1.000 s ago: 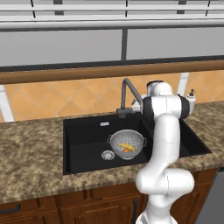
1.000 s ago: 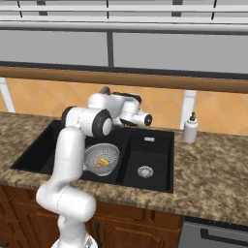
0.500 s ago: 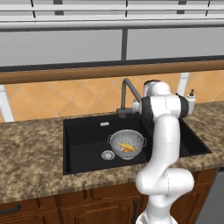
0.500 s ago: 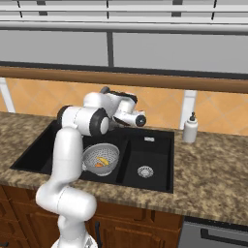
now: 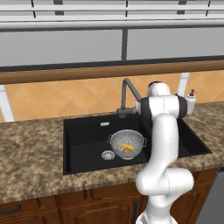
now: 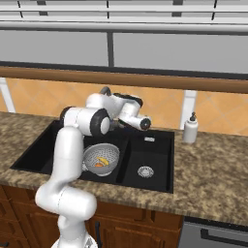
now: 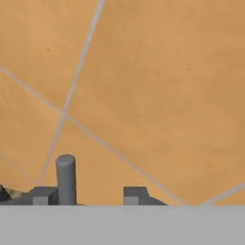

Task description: Put the colander in the sink, put the banana, tangerine in the colander, and turn on the sink faucet and pour water over the colander.

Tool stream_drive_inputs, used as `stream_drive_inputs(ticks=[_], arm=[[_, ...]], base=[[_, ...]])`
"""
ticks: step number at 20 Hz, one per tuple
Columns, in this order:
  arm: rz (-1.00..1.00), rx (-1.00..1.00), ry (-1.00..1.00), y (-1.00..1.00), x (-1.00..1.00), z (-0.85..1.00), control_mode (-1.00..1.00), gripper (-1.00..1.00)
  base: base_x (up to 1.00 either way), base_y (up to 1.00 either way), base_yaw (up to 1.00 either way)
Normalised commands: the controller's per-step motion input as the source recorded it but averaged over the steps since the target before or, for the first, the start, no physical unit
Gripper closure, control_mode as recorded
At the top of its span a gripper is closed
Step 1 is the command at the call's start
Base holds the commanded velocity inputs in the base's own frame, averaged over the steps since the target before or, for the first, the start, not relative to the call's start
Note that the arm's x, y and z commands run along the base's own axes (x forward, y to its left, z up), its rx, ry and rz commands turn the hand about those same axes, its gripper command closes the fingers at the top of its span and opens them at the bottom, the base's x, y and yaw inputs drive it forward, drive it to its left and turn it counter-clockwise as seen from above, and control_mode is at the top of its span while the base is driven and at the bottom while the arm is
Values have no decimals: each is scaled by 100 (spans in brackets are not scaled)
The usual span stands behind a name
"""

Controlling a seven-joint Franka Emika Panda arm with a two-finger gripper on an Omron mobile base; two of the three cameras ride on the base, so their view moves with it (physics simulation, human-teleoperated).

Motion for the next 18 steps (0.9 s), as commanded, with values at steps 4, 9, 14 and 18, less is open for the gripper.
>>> stream_drive_inputs(ticks=[4,9,14,18], arm=[[-38,0,16,-83,-11,-49,-100,100],[-10,0,-3,5,-52,44,-100,100],[-11,0,-5,35,-100,94,-100,100],[-2,-2,-2,82,-100,43,-100,100]], base=[[0,0,0],[0,0,0],[0,0,0],[0,0,0]])
